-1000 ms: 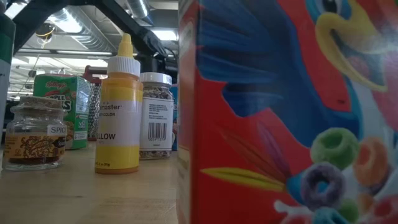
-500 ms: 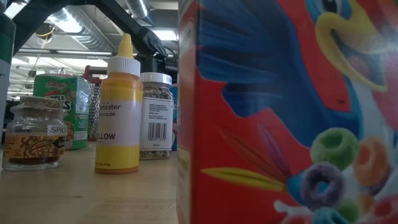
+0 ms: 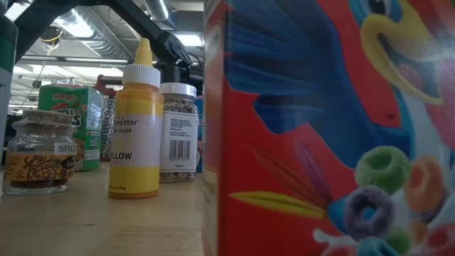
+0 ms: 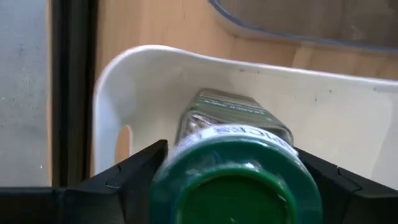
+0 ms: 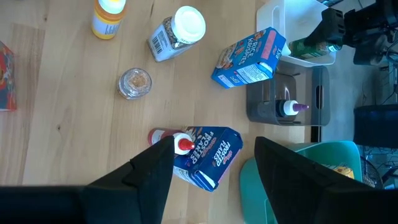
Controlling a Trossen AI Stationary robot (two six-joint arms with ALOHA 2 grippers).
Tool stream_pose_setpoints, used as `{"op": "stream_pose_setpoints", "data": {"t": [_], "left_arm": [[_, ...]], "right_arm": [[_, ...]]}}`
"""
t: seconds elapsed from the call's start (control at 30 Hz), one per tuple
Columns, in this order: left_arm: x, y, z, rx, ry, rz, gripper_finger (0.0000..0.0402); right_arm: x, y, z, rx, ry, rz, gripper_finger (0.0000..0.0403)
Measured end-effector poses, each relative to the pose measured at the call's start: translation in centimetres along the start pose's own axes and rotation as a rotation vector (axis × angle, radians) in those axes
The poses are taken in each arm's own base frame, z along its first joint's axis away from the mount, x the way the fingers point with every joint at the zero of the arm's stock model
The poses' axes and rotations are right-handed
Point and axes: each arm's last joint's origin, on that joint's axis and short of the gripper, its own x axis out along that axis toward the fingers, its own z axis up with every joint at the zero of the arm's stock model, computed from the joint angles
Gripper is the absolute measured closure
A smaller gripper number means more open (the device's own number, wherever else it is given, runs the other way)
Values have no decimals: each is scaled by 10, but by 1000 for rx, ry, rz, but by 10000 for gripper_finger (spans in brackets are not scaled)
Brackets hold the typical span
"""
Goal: Pick & Place Kitchen Items
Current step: Put the green spice bottle into the left white bin
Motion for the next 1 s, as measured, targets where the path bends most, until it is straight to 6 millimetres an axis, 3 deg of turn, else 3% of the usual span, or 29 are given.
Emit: {"op": "stream_pose_setpoints", "data": {"t": [0.57, 1.0], "left_arm": [[-3, -11, 4, 30, 23, -18, 103], [-58, -30, 12, -7, 125, -65, 102]], "right_arm": [[0, 0, 0, -1, 0, 0, 178], [2, -2, 1, 21, 18, 27, 178]]}}
